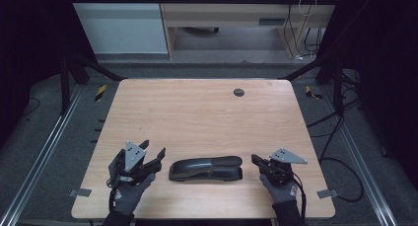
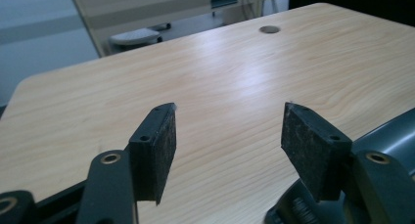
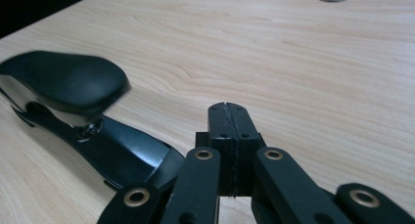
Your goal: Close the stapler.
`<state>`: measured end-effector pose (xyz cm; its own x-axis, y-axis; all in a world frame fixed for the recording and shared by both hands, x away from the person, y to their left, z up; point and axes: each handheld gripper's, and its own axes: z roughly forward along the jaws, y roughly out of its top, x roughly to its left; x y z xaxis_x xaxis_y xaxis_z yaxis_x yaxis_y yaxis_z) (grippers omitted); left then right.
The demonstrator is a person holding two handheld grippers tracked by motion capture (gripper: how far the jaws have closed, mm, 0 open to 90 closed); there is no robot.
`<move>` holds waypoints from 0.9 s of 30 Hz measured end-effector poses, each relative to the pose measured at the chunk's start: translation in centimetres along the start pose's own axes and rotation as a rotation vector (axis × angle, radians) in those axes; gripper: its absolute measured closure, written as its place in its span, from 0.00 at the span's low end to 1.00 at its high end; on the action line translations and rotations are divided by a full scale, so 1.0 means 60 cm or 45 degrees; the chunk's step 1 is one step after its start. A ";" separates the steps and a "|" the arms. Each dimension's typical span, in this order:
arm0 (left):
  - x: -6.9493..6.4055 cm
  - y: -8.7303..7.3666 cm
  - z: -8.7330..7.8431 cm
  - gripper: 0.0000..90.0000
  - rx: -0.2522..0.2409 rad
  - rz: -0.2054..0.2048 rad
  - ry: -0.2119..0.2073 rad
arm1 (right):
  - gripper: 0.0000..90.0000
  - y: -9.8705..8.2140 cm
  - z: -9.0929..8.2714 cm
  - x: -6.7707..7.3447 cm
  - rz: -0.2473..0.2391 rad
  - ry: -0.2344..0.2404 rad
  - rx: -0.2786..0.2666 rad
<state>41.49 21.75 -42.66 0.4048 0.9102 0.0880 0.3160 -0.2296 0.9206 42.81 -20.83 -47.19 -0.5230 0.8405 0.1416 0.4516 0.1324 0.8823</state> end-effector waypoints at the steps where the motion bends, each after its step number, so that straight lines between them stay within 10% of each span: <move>1: 0.007 -0.006 -0.002 0.42 0.008 -0.008 0.014 | 1.00 0.002 -0.001 0.001 0.001 0.004 -0.004; 27: 0.064 -0.093 0.009 0.44 0.132 -0.068 0.166 | 1.00 0.065 -0.003 0.066 -0.076 0.150 -0.045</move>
<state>41.73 26.32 -47.69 0.2726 0.9575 0.0946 0.4240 -0.2078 0.8815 42.38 -17.10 -43.11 -0.6302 0.7640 0.1385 0.3929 0.1599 0.9056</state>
